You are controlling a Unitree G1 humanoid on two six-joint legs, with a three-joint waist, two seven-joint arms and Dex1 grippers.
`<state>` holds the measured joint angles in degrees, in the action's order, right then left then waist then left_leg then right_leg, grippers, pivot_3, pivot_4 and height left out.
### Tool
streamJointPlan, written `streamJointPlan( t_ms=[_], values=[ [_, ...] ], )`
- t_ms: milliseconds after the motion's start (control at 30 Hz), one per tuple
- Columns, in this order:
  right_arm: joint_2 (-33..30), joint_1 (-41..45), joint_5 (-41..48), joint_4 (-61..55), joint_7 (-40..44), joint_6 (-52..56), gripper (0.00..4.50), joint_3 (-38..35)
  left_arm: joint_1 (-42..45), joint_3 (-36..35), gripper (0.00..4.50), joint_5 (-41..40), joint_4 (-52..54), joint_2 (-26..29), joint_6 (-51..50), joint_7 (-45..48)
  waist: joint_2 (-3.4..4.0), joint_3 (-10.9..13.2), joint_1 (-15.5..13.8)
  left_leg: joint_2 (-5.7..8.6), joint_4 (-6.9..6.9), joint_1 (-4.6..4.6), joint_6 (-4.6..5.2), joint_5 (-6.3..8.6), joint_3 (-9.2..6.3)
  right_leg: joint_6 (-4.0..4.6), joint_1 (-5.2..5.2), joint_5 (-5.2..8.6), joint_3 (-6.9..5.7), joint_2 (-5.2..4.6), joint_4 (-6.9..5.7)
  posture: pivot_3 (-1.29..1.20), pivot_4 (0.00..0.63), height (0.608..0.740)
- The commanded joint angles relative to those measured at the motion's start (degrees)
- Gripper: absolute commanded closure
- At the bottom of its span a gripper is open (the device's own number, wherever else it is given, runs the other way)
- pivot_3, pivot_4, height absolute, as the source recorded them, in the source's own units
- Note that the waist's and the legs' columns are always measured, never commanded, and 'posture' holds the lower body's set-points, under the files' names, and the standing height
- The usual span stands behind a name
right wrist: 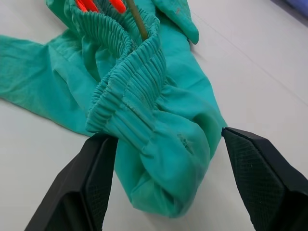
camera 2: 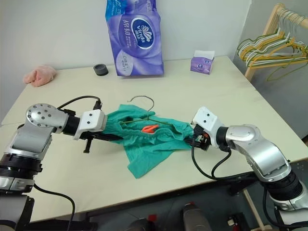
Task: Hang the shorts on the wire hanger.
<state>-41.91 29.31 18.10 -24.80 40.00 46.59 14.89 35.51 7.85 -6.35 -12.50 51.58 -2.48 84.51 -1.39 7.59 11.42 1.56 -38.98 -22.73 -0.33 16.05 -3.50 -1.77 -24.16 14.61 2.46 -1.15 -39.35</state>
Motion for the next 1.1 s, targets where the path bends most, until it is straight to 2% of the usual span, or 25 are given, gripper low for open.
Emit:
streamJointPlan(
  t_ms=[33,400,500,733,767,800,967,1100],
  values=[
    [0.8,2.0,-3.2,1.5,1.8,-3.9,0.87,3.0,1.4,-0.1,4.50,-0.8,1.4,0.1,0.3,0.6,0.00,0.0,0.0,0.00,0.00,0.00,0.00,0.00,0.01,0.00,0.00,0.00,0.00,0.00,0.01,-0.23,0.086,0.740],
    [4.7,12.2,-8.6,16.2,11.0,-8.8,0.87,10.3,1.5,0.6,4.50,-1.5,2.5,-0.8,-0.1,1.3,0.01,0.0,0.3,0.01,-0.02,0.00,-0.01,0.00,-0.01,0.01,0.00,-0.01,-0.01,-0.01,0.01,-0.23,0.074,0.740],
    [5.0,14.3,-9.8,19.4,14.5,-9.8,1.78,11.7,1.2,0.3,4.50,-1.9,3.1,-0.9,-0.4,1.5,0.02,0.0,0.5,0.01,-0.02,0.00,-0.01,0.00,-0.01,0.01,-0.01,-0.01,-0.01,-0.01,0.01,-0.22,0.072,0.740],
    [5.7,15.7,-12.0,22.5,18.8,-11.8,4.24,12.5,0.7,-1.0,4.50,-3.4,4.1,-2.5,-2.0,-0.1,0.02,0.0,0.7,0.01,-0.02,-0.01,-0.01,-0.01,-0.06,0.01,-0.01,-0.01,-0.04,-0.02,0.00,-0.22,0.070,0.740],
    [5.9,15.6,-12.1,22.6,19.0,-11.8,4.46,12.3,0.8,-1.1,4.50,-3.6,4.2,-2.8,-2.7,-0.6,0.02,0.0,0.7,0.01,-0.02,-0.01,-0.01,-0.01,-0.06,0.01,-0.01,-0.01,-0.04,-0.02,-0.01,-0.22,0.070,0.740],
    [6.0,15.6,-12.2,22.6,19.2,-11.7,4.46,11.9,1.1,-1.3,4.50,-3.9,4.0,-3.3,-4.0,-1.2,0.05,-0.1,0.8,0.01,-0.02,-0.01,-0.01,-0.01,-0.07,0.01,-0.01,-0.01,-0.04,-0.02,-0.01,-0.22,0.070,0.740],
    [4.7,15.1,-12.1,21.8,20.1,-11.4,4.50,9.6,3.0,-4.1,2.93,-7.2,1.0,-4.4,-9.9,-1.7,0.07,-0.1,0.8,0.02,-0.03,-0.03,-0.02,-0.01,-0.11,0.01,-0.01,-0.01,-0.07,-0.03,0.00,-0.23,0.071,0.740],
    [2.2,13.8,-10.4,19.2,21.5,-9.1,4.50,6.6,4.6,-5.3,1.73,-7.2,-6.4,-2.4,-10.4,-1.0,0.09,-0.1,1.1,0.02,-0.02,-0.03,-0.02,-0.01,-0.12,0.01,-0.02,-0.01,-0.09,-0.03,0.00,-0.24,0.074,0.740]
  ],
)
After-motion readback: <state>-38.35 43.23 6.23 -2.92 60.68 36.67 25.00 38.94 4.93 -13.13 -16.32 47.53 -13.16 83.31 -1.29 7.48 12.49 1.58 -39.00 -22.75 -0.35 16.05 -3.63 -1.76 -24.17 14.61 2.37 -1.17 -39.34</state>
